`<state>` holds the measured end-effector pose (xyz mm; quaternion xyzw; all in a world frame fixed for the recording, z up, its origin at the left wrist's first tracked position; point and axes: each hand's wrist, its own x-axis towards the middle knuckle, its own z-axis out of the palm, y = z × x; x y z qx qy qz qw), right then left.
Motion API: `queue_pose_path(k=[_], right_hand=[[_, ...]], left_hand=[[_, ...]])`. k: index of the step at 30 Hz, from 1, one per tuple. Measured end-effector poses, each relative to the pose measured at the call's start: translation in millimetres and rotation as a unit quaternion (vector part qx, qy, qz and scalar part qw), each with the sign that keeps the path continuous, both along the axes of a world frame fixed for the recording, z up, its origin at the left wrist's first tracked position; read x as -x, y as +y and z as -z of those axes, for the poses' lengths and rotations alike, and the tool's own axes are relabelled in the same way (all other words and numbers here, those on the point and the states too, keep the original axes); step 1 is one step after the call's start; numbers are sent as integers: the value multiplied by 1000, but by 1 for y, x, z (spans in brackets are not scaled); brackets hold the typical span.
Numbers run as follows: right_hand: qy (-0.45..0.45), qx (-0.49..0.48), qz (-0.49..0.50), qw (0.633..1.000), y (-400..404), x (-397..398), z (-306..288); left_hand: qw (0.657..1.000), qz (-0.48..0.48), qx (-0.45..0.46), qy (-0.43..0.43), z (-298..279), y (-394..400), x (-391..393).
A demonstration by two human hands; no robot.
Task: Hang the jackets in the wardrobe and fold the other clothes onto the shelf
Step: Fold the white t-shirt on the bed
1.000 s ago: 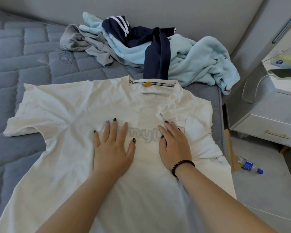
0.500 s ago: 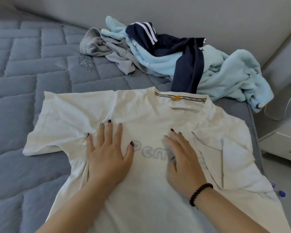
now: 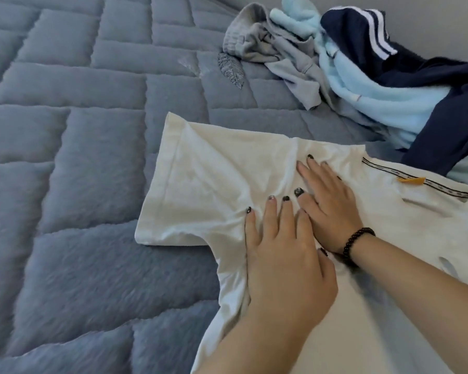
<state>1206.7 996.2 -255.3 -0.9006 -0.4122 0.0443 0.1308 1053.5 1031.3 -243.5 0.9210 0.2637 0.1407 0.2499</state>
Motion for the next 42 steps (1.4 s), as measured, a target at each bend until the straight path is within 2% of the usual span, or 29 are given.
queue_pose_path(k=[3, 5, 6, 8, 11, 12, 14, 16, 19, 22, 24, 27, 30, 32, 36, 38, 42], right_hand=[[27, 45, -8, 999, 14, -4, -9], [60, 21, -3, 998, 32, -12, -19], [73, -10, 7, 997, 44, -15, -24], [64, -71, 22, 995, 72, -15, -32], [2, -72, -49, 996, 122, -7, -40], [29, -59, -86, 994, 139, -2, -42], [172, -39, -138, 974, 168, 16, -46], [276, -28, -154, 948, 191, 32, -49], [286, -24, -155, 945, 210, 41, -58], [299, -109, -128, 939, 203, 34, -80], [321, -194, -101, 922, 180, 24, -93], [302, -280, -53, 910, 127, 6, -103], [281, -297, 27, 912, 63, -12, -100], [272, -290, 88, 913, 20, -22, -93], [246, -294, 171, 908, -52, -34, -74], [247, -316, 224, 888, -80, -36, -64], [196, -337, 362, 847, -127, -51, -43]], left_hand=[[995, -50, 37, -73, -13, 26, 6], [986, -121, 47, -107, -21, 52, 14], [981, -158, 48, -101, -24, 68, 19], [971, -227, 58, -36, -26, 96, 33], [952, -297, 66, 45, -27, 122, 51], [948, -304, 73, 57, -28, 125, 54], [946, -303, 105, 50, -28, 124, 55], [944, -298, 142, 26, -25, 124, 56], [929, -301, 212, -49, -19, 128, 56], [892, -297, 289, -178, -30, 123, 52], [890, -270, 286, -229, -40, 112, 47], [918, -204, 230, -251, -45, 91, 40], [963, -90, 146, -207, -46, 70, 32], [979, 0, 84, -184, -45, 54, 26], [969, 170, 43, -174, -37, 25, 17], [956, 238, 32, -167, -32, 14, 14], [953, 281, 25, -110, -25, 1, 12]])
